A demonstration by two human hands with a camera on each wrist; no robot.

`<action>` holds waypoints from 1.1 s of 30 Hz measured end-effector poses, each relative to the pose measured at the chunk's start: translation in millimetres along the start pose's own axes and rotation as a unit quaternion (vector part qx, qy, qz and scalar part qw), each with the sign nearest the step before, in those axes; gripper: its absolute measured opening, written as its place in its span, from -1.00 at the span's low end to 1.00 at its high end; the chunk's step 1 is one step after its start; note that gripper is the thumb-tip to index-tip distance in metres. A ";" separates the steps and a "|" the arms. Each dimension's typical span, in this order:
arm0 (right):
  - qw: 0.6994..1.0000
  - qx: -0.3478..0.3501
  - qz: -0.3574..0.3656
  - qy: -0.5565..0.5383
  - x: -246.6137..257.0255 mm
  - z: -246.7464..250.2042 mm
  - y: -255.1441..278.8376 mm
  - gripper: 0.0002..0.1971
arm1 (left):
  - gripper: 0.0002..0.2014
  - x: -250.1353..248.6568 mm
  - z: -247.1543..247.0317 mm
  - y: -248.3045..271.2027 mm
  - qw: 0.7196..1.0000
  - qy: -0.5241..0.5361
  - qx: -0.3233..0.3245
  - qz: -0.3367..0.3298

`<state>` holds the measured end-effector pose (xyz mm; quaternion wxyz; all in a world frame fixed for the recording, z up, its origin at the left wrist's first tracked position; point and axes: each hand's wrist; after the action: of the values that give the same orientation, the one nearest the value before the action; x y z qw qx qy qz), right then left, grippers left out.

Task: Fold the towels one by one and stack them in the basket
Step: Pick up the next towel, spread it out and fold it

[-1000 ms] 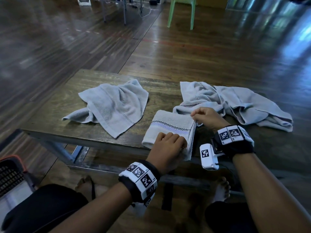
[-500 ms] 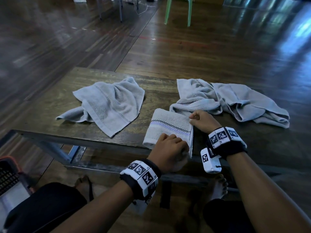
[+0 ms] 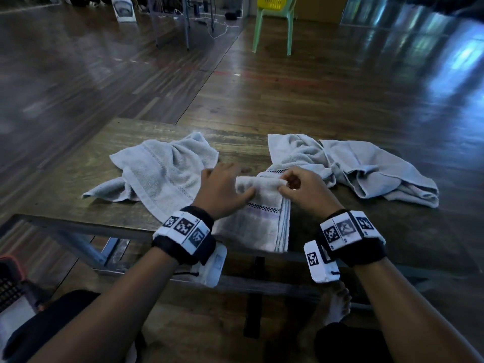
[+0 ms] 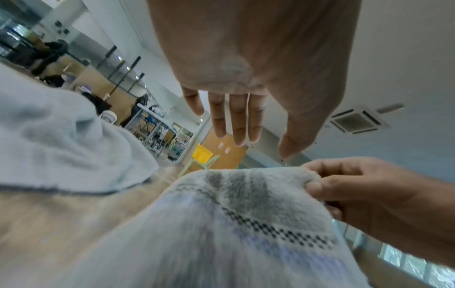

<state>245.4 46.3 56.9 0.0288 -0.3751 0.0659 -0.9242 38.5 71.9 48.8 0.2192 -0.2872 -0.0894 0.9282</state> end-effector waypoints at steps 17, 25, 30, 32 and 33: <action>0.986 0.165 -0.003 0.035 21.0 -8.5 21.4 -0.63 | -0.82 15.7 70.0 11.9 0.994 0.098 0.024 -0.031; 0.991 0.110 -0.013 -0.071 28.4 -2.3 17.4 -0.73 | -0.63 39.2 74.8 35.7 0.993 0.085 0.039 0.078; 0.980 0.097 -0.092 -0.146 23.7 -9.8 12.1 -0.71 | -0.63 56.4 54.0 42.3 0.970 0.163 0.093 0.154; 0.980 0.115 -0.117 -0.112 13.6 -15.8 9.8 -0.66 | -0.64 62.9 38.3 41.5 0.965 0.151 0.127 0.175; 0.981 0.120 -0.125 -0.084 7.1 -19.1 8.7 -0.65 | -0.62 65.4 29.7 39.7 0.964 0.129 0.143 0.183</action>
<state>227.0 38.9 47.0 -0.0366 -0.4501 -0.0957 -0.8871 -41.0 65.3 29.3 0.0942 -0.3820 0.1275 0.9105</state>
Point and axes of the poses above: each hand's wrist, its own y-axis away from the middle knuckle, its own z-axis out of the back of the hand, x = y × z, and after that the axes turned 2 degrees about -x, right-handed
